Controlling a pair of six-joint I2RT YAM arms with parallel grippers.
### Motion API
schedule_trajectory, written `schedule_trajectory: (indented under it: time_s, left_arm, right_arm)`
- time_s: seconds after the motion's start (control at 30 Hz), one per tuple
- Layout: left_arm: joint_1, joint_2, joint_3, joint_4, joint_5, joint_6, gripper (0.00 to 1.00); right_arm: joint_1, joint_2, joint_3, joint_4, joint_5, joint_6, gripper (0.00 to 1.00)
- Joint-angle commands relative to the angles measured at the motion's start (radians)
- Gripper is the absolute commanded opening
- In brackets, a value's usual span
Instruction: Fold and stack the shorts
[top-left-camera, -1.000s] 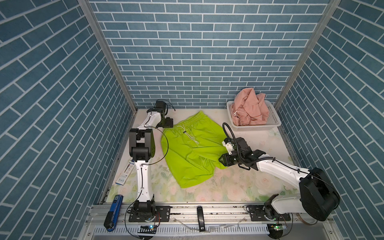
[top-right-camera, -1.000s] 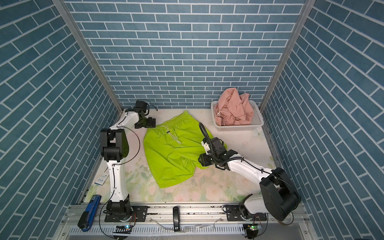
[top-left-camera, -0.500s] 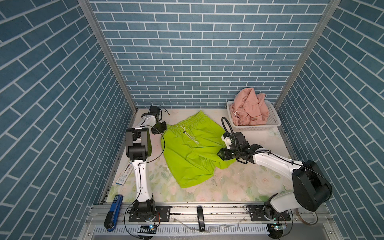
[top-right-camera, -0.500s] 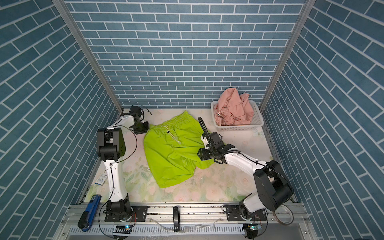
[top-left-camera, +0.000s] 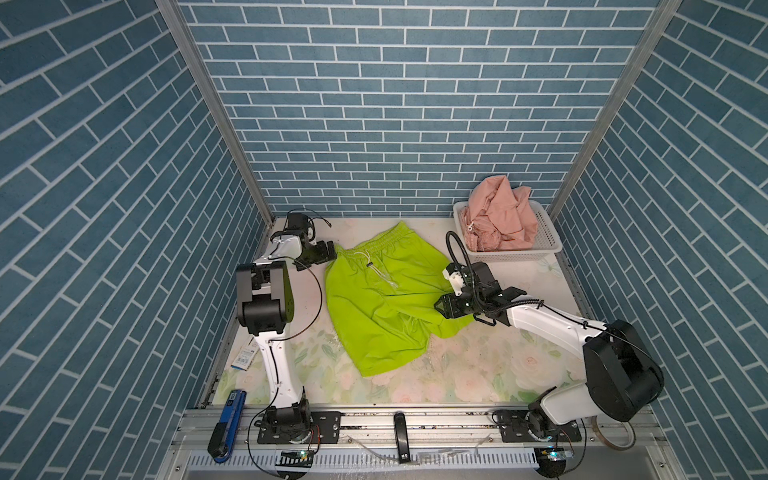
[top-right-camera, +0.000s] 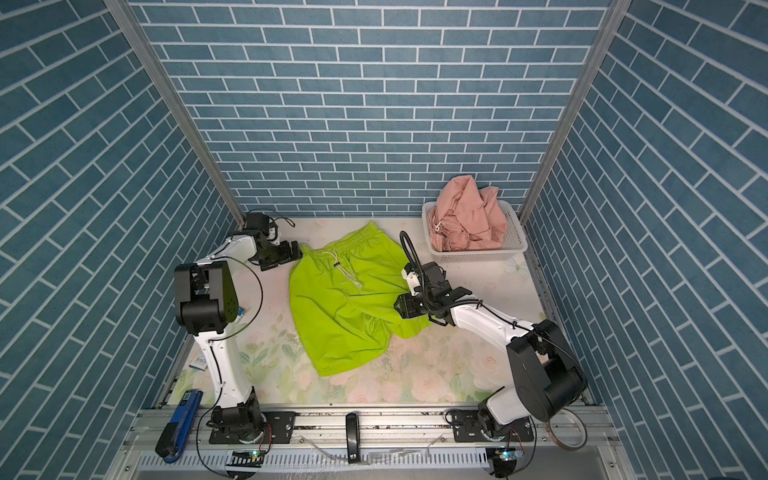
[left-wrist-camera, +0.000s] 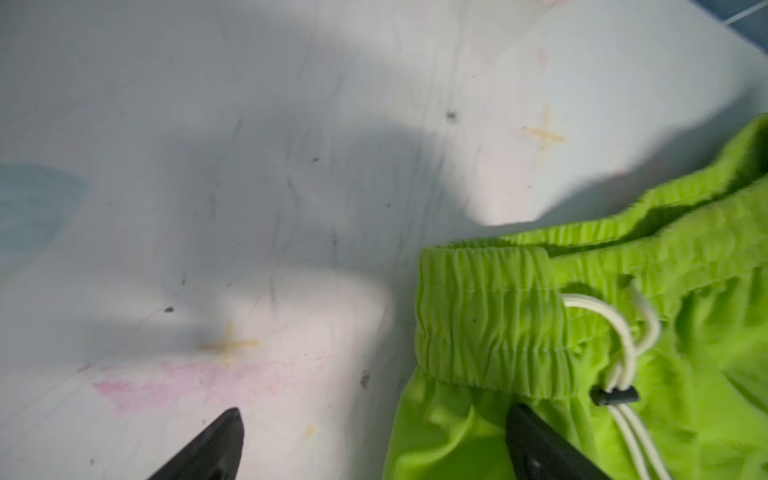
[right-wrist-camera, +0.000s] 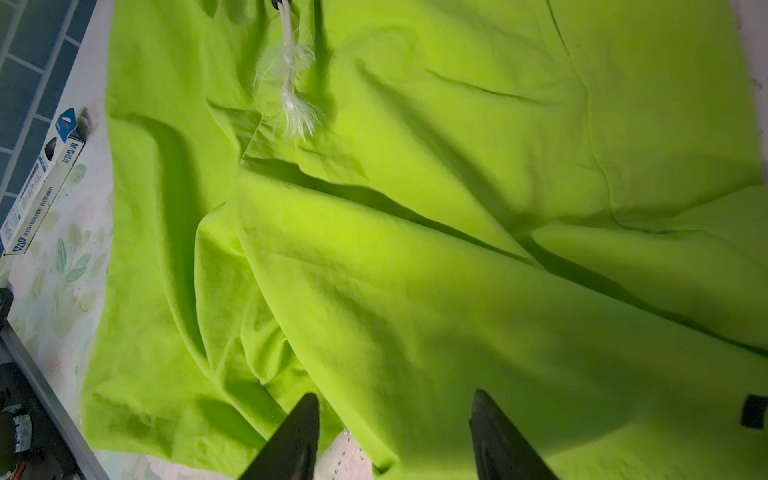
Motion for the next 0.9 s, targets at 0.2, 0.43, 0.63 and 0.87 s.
schedule_trajectory:
  time_s: [0.2,0.43,0.63,0.87]
  left_arm:
    - [-0.005,0.012,-0.014,0.066,0.141,0.023,1.00]
    - [0.039,-0.054,-0.030,0.026,0.083,-0.052,0.79]
    - [0.040,-0.063,-0.021,0.043,0.116,-0.059,0.96]
    - [-0.012,0.039,0.073,-0.046,0.096,-0.016,0.99]
  right_arm:
    - [0.000,-0.024,-0.026,0.052,-0.029,0.030,0.59]
    - [0.000,-0.024,-0.022,0.050,-0.034,0.036,0.59]
    - [0.001,-0.032,-0.024,0.042,-0.027,0.034,0.59]
    - [0.004,0.006,-0.011,0.064,-0.048,0.045,0.59]
